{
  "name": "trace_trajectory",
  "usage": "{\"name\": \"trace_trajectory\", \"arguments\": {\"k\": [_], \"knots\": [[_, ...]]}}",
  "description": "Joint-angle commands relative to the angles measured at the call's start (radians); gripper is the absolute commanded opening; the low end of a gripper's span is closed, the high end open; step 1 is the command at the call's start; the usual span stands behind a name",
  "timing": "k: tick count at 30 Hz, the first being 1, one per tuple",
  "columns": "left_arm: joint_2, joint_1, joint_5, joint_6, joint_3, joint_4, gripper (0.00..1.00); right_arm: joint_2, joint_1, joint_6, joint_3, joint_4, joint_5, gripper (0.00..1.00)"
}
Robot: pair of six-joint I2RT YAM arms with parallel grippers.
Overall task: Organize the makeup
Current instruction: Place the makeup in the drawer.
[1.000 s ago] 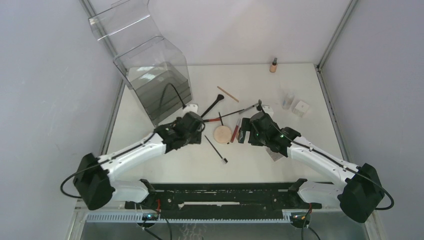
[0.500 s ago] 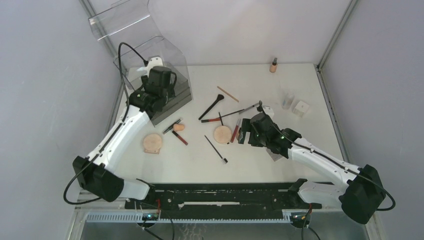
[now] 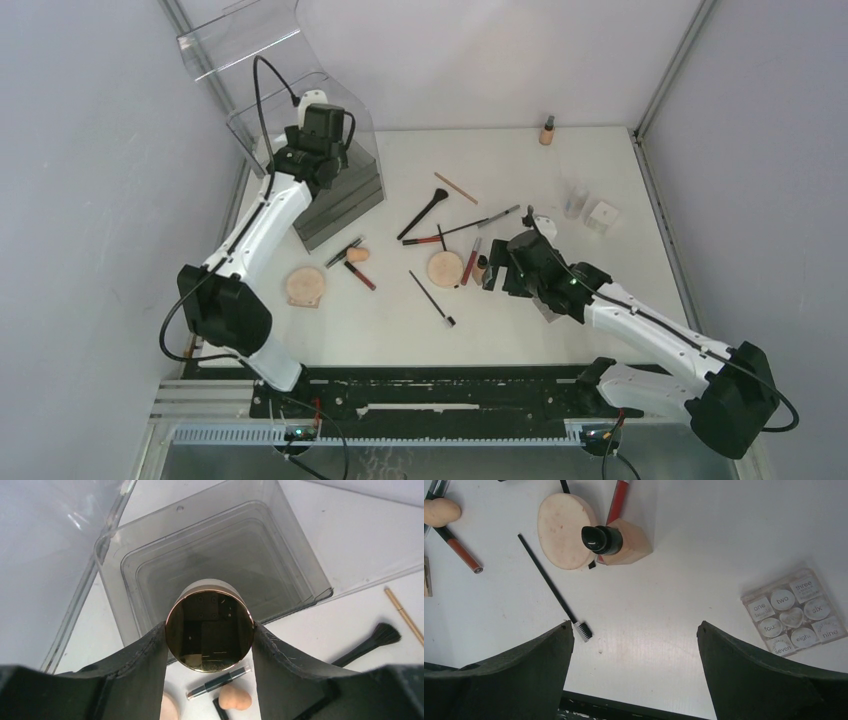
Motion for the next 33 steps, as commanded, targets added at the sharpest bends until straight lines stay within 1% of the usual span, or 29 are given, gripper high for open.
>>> {"name": "trace_trajectory", "arguments": {"k": [1, 5, 9, 16, 20, 24, 25, 26, 27, 28, 29, 30, 31, 33], "knots": [[0.029, 0.019, 0.041, 0.021, 0.119, 0.089, 0.23, -0.038, 0.008, 0.018, -0.009, 0.004, 0.02, 0.98], [0.058, 0.028, 0.082, 0.005, 0.129, 0.118, 0.23, -0.044, 0.008, 0.023, -0.01, -0.006, 0.026, 0.98], [0.06, 0.036, 0.121, 0.0, 0.07, 0.209, 0.23, -0.054, 0.008, 0.026, -0.014, -0.011, 0.03, 0.98], [0.099, 0.045, 0.15, -0.002, -0.017, 0.366, 0.24, -0.073, 0.008, 0.024, -0.014, -0.023, 0.046, 0.99], [0.159, 0.046, 0.171, -0.005, 0.021, 0.346, 0.25, -0.08, 0.009, 0.021, -0.013, -0.025, 0.044, 0.98], [0.184, 0.047, 0.176, -0.019, 0.007, 0.363, 0.26, -0.085, 0.01, 0.024, -0.013, -0.031, 0.046, 0.98], [0.19, 0.047, 0.178, -0.02, 0.007, 0.368, 0.27, -0.086, 0.01, 0.025, -0.013, -0.032, 0.046, 0.98], [0.194, 0.048, 0.175, -0.021, 0.008, 0.368, 0.32, -0.086, 0.01, 0.024, -0.014, -0.033, 0.046, 0.98], [0.199, 0.047, 0.171, -0.023, 0.009, 0.368, 0.43, -0.088, 0.01, 0.024, -0.014, -0.033, 0.045, 0.98], [0.205, 0.048, 0.169, -0.023, 0.01, 0.367, 0.55, -0.09, 0.01, 0.024, -0.013, -0.033, 0.046, 0.98], [0.21, 0.05, 0.168, -0.022, 0.015, 0.363, 0.74, -0.092, 0.011, 0.023, -0.014, -0.033, 0.046, 0.98], [0.214, 0.051, 0.161, -0.021, 0.024, 0.353, 0.87, -0.093, 0.011, 0.023, -0.014, -0.033, 0.045, 0.98], [0.217, 0.053, 0.157, -0.017, 0.034, 0.341, 0.93, -0.094, 0.011, 0.023, -0.014, -0.034, 0.045, 0.98], [0.206, 0.053, 0.149, -0.002, 0.049, 0.321, 0.96, -0.096, 0.011, 0.025, -0.014, -0.037, 0.047, 0.98]]}}
